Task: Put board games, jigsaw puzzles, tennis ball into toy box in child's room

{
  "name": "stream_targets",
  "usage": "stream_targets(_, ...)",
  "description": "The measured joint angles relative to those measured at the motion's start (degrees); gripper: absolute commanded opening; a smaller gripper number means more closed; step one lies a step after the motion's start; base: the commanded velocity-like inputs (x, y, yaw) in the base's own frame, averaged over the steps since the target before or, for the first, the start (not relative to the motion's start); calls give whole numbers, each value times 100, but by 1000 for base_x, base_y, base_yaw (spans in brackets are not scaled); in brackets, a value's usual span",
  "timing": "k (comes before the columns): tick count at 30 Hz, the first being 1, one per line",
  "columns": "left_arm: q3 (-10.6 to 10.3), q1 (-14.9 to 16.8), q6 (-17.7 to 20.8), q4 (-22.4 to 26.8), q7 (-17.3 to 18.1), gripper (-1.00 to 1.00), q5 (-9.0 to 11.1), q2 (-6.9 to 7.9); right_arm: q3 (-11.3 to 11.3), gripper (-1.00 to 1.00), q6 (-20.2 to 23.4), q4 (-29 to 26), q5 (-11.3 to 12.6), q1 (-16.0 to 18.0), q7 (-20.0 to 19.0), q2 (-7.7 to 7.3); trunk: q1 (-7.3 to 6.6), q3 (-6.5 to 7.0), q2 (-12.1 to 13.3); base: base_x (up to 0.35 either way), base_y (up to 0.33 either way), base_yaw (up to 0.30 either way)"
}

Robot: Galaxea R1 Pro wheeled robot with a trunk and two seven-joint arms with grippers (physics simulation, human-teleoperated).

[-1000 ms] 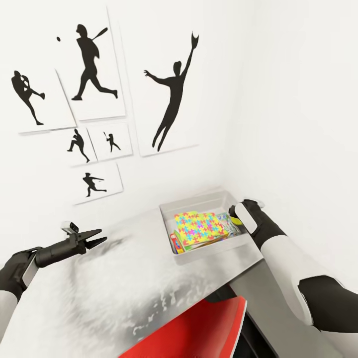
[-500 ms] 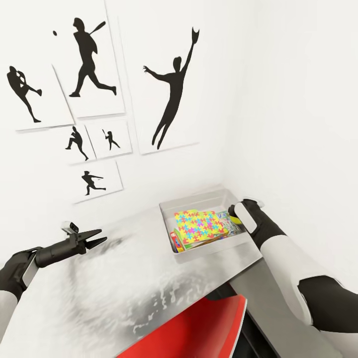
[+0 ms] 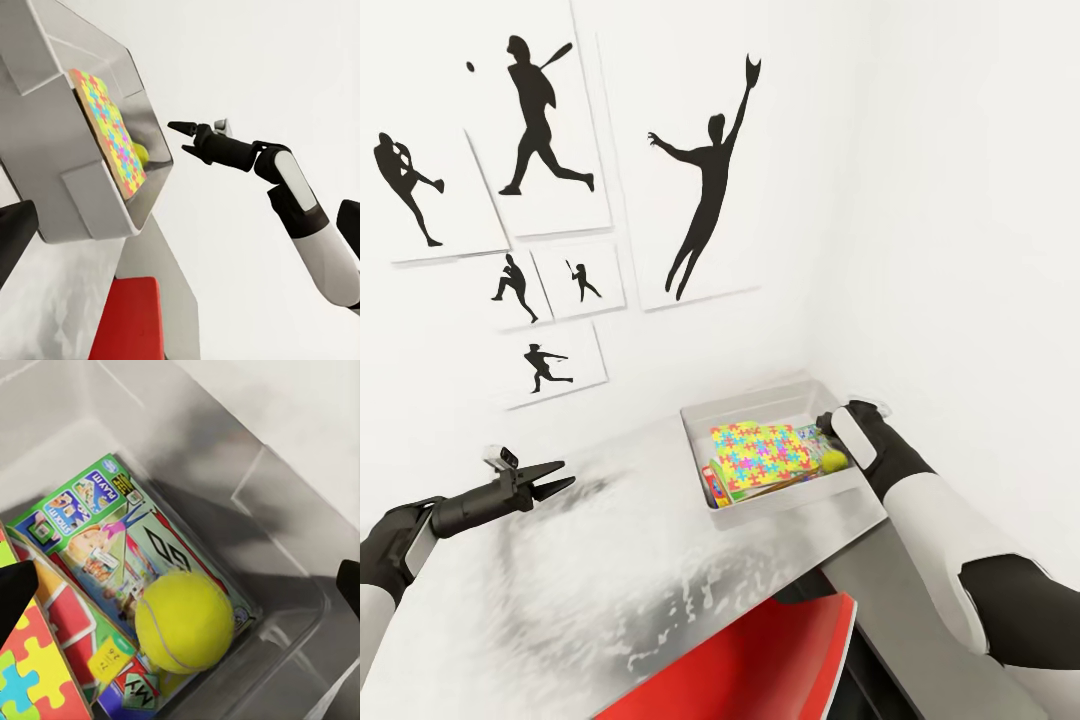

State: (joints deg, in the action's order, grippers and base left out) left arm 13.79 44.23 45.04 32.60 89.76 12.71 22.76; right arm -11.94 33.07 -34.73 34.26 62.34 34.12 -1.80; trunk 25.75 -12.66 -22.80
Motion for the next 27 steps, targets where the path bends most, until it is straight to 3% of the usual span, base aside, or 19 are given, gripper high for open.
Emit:
stream_targets(16,0,3,-3,0,0,100,0,0,9,100,4,-102,8,0,53,62,0,9,-1,0,0,0)
stream_targets(22,0,1,-1,0,0,100,0,7,8,100,174,-890,15,-98,64,51,-1,59,-1,0,0,0)
stream_targets(27,0,1,-3,0,0,100,6,8,21,100,622,-1849,55,-162,55,45,-1,106,-1,0,0,0)
